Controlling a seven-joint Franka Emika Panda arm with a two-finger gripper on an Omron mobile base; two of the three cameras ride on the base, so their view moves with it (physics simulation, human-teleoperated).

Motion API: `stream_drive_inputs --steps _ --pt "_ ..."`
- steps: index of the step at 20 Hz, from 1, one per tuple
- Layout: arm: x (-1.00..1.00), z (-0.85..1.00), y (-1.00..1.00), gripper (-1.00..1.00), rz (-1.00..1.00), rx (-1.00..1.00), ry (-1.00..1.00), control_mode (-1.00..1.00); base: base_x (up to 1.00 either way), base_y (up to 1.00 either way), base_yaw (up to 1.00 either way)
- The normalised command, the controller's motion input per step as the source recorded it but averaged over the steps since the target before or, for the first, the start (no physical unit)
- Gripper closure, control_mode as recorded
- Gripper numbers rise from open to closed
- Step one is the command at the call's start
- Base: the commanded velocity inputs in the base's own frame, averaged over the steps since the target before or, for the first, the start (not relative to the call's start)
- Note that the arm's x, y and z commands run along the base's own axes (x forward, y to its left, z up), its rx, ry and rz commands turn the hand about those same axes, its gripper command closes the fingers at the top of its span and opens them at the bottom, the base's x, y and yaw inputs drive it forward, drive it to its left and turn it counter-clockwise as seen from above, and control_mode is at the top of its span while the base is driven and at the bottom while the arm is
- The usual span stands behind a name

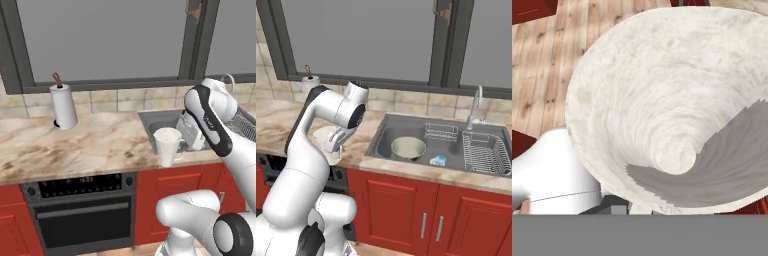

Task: Pick the jug and bowl and place them in the sink. Then turn on the water.

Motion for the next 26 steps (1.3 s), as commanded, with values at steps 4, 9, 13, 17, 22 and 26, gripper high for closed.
stream_drive_inputs --steps 4,9,13,17,22,26 --pt "0.00 0.00 0.00 1.00 0.00 0.00 0.00 1.00 0.03 -1.00 0.12" --pt "0.00 0.00 0.00 1.00 0.00 0.00 0.00 1.00 0.07 -1.00 0.05" --pt "0.00 0.00 0.00 1.00 0.00 0.00 0.00 1.00 0.15 -1.00 0.01" --pt "0.00 0.00 0.00 1.00 0.00 0.00 0.00 1.00 0.28 -0.93 0.00" --pt "0.00 0.00 0.00 1.00 0.00 0.00 0.00 1.00 0.28 -0.81 0.00" --pt "0.00 0.00 0.00 1.00 0.00 0.00 0.00 1.00 0.31 -0.59 0.00"
